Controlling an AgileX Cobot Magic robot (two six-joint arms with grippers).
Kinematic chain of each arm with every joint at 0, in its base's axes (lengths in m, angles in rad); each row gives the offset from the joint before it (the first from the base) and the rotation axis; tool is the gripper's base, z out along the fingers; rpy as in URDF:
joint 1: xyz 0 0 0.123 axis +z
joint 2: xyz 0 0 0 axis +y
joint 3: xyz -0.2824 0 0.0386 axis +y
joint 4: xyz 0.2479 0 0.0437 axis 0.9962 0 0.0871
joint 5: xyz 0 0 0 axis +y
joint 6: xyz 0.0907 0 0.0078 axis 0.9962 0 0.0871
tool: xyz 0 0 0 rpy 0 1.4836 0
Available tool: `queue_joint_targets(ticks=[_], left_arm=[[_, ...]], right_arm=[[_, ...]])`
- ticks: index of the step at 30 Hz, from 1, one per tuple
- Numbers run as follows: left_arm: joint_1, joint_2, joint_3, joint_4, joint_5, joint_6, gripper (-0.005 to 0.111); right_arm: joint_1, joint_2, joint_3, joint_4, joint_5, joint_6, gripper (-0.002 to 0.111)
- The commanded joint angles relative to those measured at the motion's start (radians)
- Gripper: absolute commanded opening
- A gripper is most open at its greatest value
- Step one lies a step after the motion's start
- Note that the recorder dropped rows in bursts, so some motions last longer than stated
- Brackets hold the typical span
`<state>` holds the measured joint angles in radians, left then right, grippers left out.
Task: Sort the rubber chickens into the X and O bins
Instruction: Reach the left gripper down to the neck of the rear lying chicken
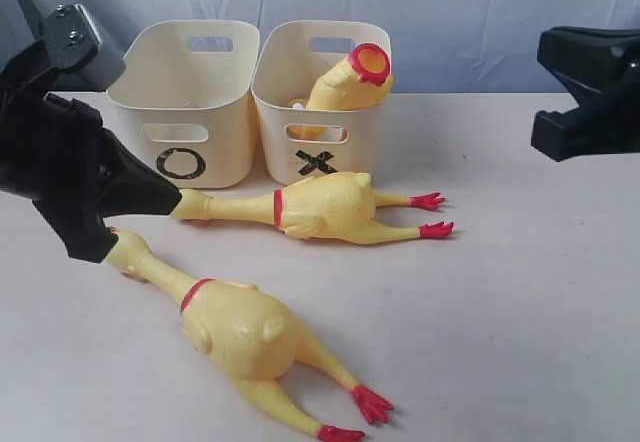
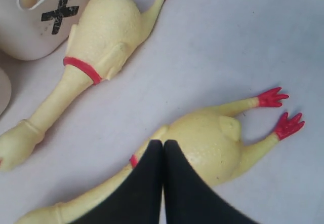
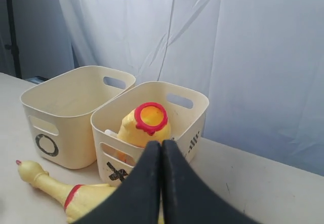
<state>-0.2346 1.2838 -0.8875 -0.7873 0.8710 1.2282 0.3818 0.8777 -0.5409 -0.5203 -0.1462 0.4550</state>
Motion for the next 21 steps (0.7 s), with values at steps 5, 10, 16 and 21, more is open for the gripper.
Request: queue_joint_targets(ticks=[5,10,16,21], left_arm=[[-0.027,0.003,-0.004,0.017,-0.064,0.006,0.0],[-0.027,0.003,-0.004,0.04,-0.064,0.006,0.0],[-0.027,0.003,-0.004,0.057,-0.061,0.029,0.0],[-0.027,0.003,-0.004,0.06,-0.061,0.129,0.0]], right_arm=[[-0.003,-0.124,0.038,0.024,0.12,-0.009,-0.001],[-0.003,-0.147,0.049,0.024,0.152,-0.009,-0.001],[-0.003,-0.165,0.104,0.037,0.158,-0.009,-0.001],[-0.003,-0.209,0.139,0.077,0.153,-0.009,-0.001]])
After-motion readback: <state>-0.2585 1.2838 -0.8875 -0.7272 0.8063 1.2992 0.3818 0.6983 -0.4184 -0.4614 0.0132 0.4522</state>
